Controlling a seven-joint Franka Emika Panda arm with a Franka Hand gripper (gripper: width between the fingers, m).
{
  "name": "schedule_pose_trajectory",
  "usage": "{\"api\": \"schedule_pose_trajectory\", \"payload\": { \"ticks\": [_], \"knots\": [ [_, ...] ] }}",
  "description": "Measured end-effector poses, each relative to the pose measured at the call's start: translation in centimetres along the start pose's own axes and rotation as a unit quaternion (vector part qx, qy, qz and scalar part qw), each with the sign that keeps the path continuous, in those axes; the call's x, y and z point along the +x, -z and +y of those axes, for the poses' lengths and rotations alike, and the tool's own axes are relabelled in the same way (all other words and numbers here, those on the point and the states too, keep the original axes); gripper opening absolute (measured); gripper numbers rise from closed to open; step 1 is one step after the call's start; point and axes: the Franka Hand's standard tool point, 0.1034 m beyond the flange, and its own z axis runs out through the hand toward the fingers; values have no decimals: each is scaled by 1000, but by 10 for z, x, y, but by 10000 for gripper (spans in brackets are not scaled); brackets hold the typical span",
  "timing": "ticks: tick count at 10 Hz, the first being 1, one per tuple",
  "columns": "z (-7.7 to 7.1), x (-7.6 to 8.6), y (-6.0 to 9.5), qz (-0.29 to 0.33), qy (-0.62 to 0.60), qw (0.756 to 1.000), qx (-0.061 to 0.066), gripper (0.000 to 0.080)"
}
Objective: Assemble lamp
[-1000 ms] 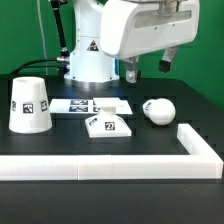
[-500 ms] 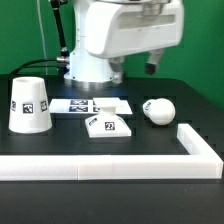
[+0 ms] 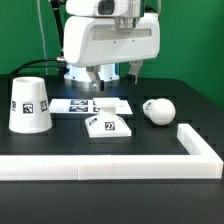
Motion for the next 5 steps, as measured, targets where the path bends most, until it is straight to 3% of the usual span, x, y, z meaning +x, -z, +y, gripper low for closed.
{"api": "schedule_pose_trajectory", "payload": {
  "ticks": [1, 2, 5],
  "knots": [
    [0, 0, 0, 0, -15, 1000, 0, 699],
    [-2, -1, 0, 0, -104, 995, -1, 699],
    [-16, -25, -19, -1, -265, 964, 19, 699]
  ]
}}
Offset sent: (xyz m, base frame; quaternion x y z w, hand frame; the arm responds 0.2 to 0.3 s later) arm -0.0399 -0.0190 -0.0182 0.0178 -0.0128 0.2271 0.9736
